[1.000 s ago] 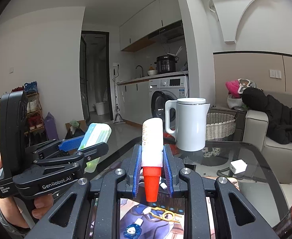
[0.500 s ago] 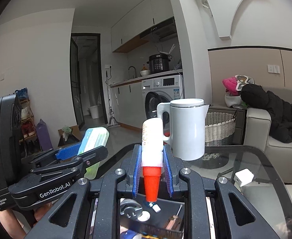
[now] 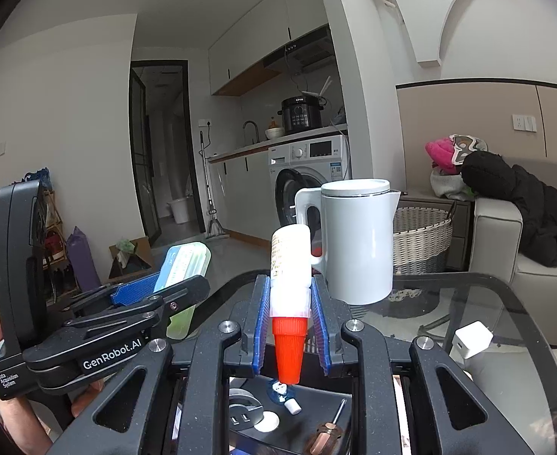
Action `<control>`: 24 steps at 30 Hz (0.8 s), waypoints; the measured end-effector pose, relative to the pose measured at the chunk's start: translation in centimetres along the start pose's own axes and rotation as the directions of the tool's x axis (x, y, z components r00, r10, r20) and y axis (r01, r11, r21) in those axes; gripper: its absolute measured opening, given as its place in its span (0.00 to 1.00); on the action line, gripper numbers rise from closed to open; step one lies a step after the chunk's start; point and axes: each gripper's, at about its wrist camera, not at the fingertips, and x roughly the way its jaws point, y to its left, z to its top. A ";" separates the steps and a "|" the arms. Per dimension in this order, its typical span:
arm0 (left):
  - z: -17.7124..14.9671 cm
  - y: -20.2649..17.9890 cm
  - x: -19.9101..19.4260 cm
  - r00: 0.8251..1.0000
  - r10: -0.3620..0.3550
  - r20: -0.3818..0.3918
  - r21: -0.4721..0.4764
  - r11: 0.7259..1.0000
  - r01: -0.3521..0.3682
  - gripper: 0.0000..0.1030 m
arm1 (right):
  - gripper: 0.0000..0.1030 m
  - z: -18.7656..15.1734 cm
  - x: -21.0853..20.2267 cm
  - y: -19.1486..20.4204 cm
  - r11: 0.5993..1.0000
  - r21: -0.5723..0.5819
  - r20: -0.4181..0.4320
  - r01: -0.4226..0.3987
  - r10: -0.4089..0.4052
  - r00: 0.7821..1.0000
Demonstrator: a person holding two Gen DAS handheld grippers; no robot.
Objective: Organize rigid objects
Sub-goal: 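Lift the tin and glue bottle and carry both over the black box, then lower the tin and glue bottle into the box and open both tools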
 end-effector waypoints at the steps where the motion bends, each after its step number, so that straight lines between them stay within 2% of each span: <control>1: -0.2 0.0 0.3 1.000 0.006 -0.014 0.003 1.000 -0.006 0.54 | 0.21 -0.1 0.1 -0.1 1.000 0.003 -0.007 -0.001 0.001 1.000; 4: -0.5 -0.1 1.9 0.997 0.015 -0.072 0.012 1.000 -0.015 0.54 | 0.21 0.0 0.8 -0.3 1.000 0.008 -0.039 0.003 -0.003 0.999; 8: -1.5 -0.1 4.0 0.987 0.025 -0.159 0.025 0.999 -0.022 0.54 | 0.21 -0.8 2.8 -0.9 1.000 0.025 -0.139 0.013 -0.010 0.990; 11: -2.5 0.2 5.7 0.970 0.035 -0.239 0.021 0.999 -0.031 0.54 | 0.21 -1.9 4.8 -1.3 0.999 0.037 -0.251 0.009 0.000 0.968; 15: -3.4 0.1 6.9 0.950 0.053 -0.307 0.035 0.998 -0.044 0.53 | 0.21 -3.4 6.6 -1.7 0.998 0.055 -0.351 0.010 0.010 0.936; 20: -4.1 -0.3 6.9 0.936 0.058 -0.346 0.049 0.998 -0.043 0.52 | 0.21 -5.5 8.7 -2.0 0.998 0.066 -0.473 0.003 0.028 0.881; 24: -4.7 0.4 7.1 0.911 0.048 -0.410 0.021 0.999 -0.043 0.48 | 0.21 -6.6 9.6 -2.0 0.997 0.073 -0.541 0.007 0.034 0.840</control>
